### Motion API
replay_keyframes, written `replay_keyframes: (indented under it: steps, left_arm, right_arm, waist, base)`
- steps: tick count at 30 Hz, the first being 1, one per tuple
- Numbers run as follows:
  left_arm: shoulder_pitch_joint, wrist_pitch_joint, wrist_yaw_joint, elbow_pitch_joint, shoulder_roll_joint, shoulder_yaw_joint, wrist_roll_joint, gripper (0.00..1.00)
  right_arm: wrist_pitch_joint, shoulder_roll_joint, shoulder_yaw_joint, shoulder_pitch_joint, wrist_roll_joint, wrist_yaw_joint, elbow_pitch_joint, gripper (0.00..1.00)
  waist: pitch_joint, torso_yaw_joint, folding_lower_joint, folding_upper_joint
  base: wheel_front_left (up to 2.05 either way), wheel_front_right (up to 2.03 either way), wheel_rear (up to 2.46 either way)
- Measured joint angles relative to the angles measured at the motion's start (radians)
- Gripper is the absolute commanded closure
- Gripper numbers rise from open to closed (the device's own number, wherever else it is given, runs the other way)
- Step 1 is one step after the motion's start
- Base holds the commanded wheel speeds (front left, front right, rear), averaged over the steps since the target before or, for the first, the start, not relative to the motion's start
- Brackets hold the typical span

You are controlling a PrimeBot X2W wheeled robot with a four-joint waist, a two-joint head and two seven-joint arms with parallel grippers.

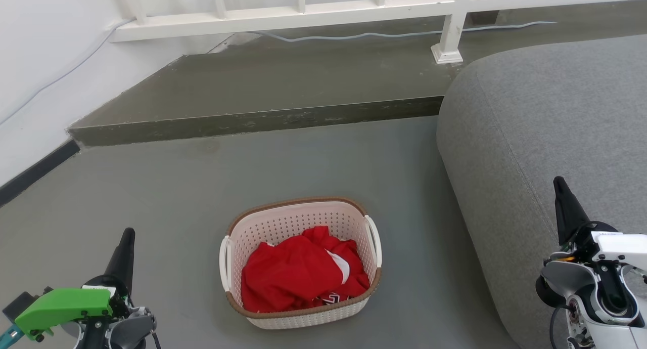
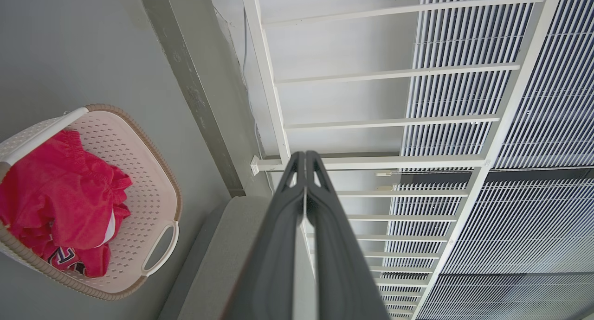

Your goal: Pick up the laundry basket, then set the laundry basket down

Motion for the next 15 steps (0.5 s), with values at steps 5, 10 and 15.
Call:
replay_keyframes:
  steps: [5,10,15]
  left_arm:
    - [0.000,0.000,0.000,0.000,0.000,0.000,0.000,1.00]
    - [0.000,0.000,0.000,0.000,0.000,0.000,0.000,1.00]
    - [0.000,0.000,0.000,-0.001,0.000,0.000,0.000,1.00]
  right_arm:
    - [0.000,0.000,0.000,0.000,0.000,0.000,-0.001,1.00]
    - [0.000,0.000,-0.001,0.000,0.000,0.000,-0.001,1.00]
    - [0.000,0.000,-0.001,0.000,0.000,0.000,-0.001,1.00]
  waist:
    - [0.000,0.000,0.0000,0.0000]
    - [0.000,0.000,0.0000,0.0000]
    - [0.000,0.000,0.0000,0.0000]
  base:
    - [0.00,0.00,0.00]
    - [0.00,0.00,0.00]
    - [0.00,0.00,0.00]
